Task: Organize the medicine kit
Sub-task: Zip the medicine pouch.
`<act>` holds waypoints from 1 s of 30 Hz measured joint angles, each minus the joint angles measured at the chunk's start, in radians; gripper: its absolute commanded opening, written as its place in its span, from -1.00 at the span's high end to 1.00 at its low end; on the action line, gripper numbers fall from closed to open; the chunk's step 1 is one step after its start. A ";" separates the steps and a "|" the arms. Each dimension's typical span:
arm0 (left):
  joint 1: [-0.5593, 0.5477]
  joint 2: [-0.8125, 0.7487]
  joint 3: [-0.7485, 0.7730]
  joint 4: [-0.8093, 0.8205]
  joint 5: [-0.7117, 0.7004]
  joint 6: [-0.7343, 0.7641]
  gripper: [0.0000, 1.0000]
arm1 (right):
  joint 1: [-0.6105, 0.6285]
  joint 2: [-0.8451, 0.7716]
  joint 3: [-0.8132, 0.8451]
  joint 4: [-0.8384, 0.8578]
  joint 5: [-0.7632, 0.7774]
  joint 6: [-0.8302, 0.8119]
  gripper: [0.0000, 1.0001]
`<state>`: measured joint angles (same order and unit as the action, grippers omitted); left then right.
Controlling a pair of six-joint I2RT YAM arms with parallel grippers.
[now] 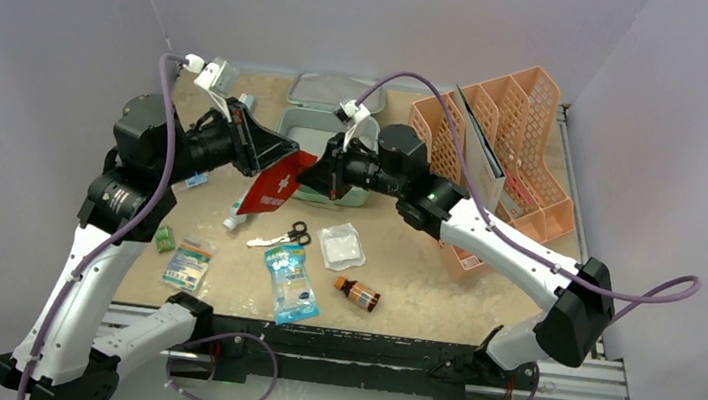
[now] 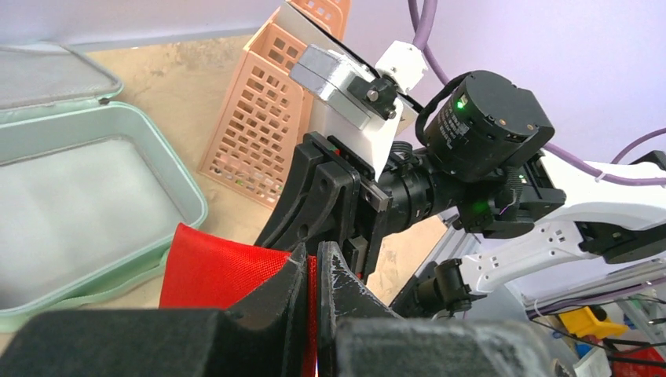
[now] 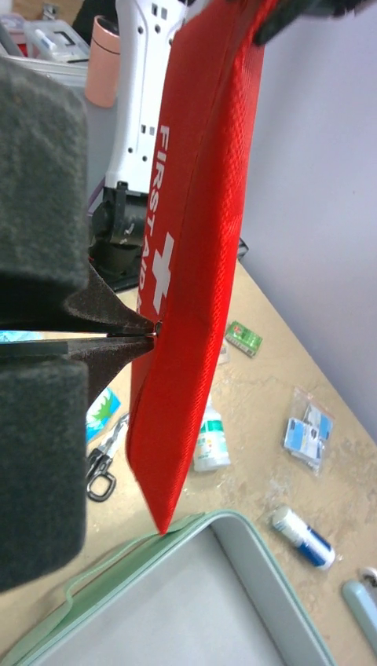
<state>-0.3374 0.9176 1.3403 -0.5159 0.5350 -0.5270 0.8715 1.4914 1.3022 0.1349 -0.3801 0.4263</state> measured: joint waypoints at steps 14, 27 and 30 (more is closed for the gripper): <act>-0.005 0.006 0.099 -0.101 -0.074 0.029 1.00 | -0.085 -0.031 -0.114 -0.047 0.042 -0.009 1.00; -0.005 -0.007 0.034 -0.011 -0.019 -0.012 1.00 | -0.110 -0.080 -0.125 -0.092 0.042 -0.045 0.82; -0.005 -0.011 -0.003 0.005 -0.011 -0.009 1.00 | -0.115 -0.104 -0.127 -0.123 0.048 -0.055 0.43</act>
<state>-0.3428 0.9066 1.3373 -0.5114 0.5243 -0.5362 0.7567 1.3872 1.1751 0.0120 -0.3325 0.3710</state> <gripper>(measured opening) 0.030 0.128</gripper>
